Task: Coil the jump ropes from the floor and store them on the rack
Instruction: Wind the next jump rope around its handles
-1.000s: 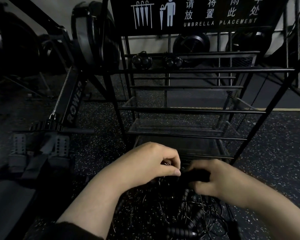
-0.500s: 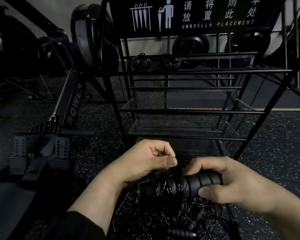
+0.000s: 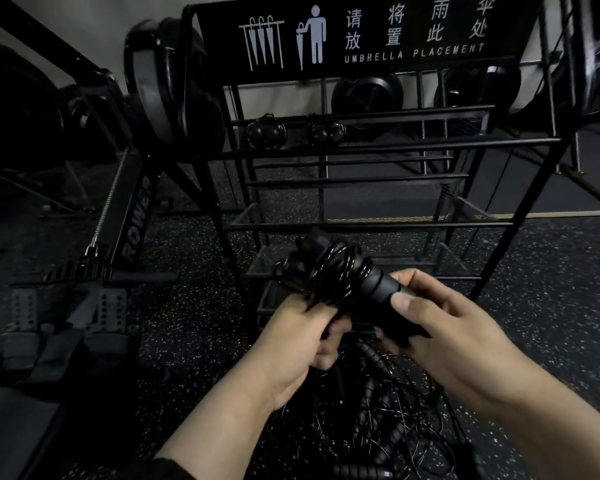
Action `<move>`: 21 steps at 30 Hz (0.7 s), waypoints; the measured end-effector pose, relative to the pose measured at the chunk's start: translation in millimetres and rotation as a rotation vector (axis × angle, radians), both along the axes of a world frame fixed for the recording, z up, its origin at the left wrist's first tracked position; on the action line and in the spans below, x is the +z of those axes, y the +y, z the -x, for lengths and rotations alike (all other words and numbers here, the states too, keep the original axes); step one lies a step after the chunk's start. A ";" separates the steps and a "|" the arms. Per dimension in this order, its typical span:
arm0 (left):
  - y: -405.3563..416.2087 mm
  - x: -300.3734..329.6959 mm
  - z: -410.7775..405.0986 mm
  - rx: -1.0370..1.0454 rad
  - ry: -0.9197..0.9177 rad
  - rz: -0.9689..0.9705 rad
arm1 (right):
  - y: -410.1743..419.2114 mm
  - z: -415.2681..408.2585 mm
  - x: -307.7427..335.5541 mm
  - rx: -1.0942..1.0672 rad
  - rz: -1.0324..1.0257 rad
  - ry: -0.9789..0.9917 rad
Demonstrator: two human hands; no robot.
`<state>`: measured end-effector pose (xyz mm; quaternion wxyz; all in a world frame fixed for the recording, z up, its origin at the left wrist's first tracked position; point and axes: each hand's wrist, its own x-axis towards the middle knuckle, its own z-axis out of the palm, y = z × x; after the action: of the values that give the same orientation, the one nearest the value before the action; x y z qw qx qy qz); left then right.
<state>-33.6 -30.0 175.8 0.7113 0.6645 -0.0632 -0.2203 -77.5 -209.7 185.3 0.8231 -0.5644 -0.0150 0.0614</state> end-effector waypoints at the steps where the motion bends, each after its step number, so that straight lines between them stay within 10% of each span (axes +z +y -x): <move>1: -0.6 1.1 0.0 0.016 0.005 -0.031 | 0.3 -0.4 -0.1 -0.018 0.020 0.015; 21: 14.6 8.0 -7.1 -0.133 -0.576 -0.829 | -12.1 -10.2 -12.2 -0.092 1.101 0.031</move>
<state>-26.5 -15.4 183.8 0.3260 0.9191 -0.2063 -0.0797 -67.3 -221.8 173.1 0.4084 -0.9105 0.0559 0.0325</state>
